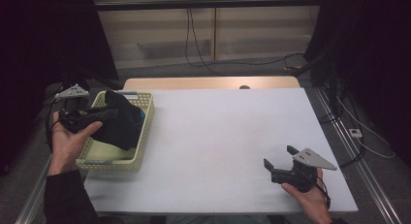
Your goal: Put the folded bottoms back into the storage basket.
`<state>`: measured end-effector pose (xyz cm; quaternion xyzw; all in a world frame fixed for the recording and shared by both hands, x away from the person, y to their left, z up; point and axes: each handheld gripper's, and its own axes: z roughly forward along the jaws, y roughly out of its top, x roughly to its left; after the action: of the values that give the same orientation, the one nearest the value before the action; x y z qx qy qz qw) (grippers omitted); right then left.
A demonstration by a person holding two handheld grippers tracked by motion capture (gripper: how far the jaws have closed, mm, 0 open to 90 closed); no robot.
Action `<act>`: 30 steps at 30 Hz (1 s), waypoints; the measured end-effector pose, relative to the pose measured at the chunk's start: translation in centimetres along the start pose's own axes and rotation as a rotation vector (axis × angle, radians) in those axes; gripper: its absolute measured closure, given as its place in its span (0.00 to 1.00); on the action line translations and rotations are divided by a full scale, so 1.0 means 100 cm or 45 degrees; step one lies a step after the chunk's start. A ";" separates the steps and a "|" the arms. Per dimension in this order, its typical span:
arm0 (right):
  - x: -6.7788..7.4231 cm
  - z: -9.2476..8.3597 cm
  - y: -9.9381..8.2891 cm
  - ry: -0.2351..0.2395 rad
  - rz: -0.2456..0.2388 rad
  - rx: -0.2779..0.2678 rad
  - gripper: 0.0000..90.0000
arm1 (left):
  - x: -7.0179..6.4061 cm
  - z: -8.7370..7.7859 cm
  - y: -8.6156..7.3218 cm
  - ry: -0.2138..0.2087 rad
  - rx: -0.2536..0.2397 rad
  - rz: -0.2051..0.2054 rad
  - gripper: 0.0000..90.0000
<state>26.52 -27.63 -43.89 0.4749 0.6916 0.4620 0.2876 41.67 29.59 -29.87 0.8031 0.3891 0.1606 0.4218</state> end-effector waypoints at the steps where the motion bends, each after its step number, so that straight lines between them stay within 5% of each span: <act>1: 0.000 0.000 0.000 -0.001 -0.002 0.000 0.06 | 0.000 0.002 0.001 0.001 -0.002 0.006 0.82; 5: 0.000 0.000 0.000 0.000 -0.003 0.000 0.06 | 0.001 0.011 0.002 0.016 0.012 0.032 0.81; 12: 0.000 0.001 -0.001 0.000 0.000 0.004 0.06 | 0.015 0.020 -0.001 0.004 -0.024 -0.015 0.81; 17: -0.001 0.001 -0.001 0.000 -0.001 0.006 0.06 | 0.028 0.029 -0.004 0.013 0.010 -0.027 0.80; 30: 0.000 0.001 -0.001 0.002 0.000 0.012 0.06 | 0.050 0.031 -0.017 0.151 0.057 -0.092 0.80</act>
<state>26.57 -27.64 -44.02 0.4759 0.6941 0.4590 0.2848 45.92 32.21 -33.43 0.7869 0.4455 0.1840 0.3854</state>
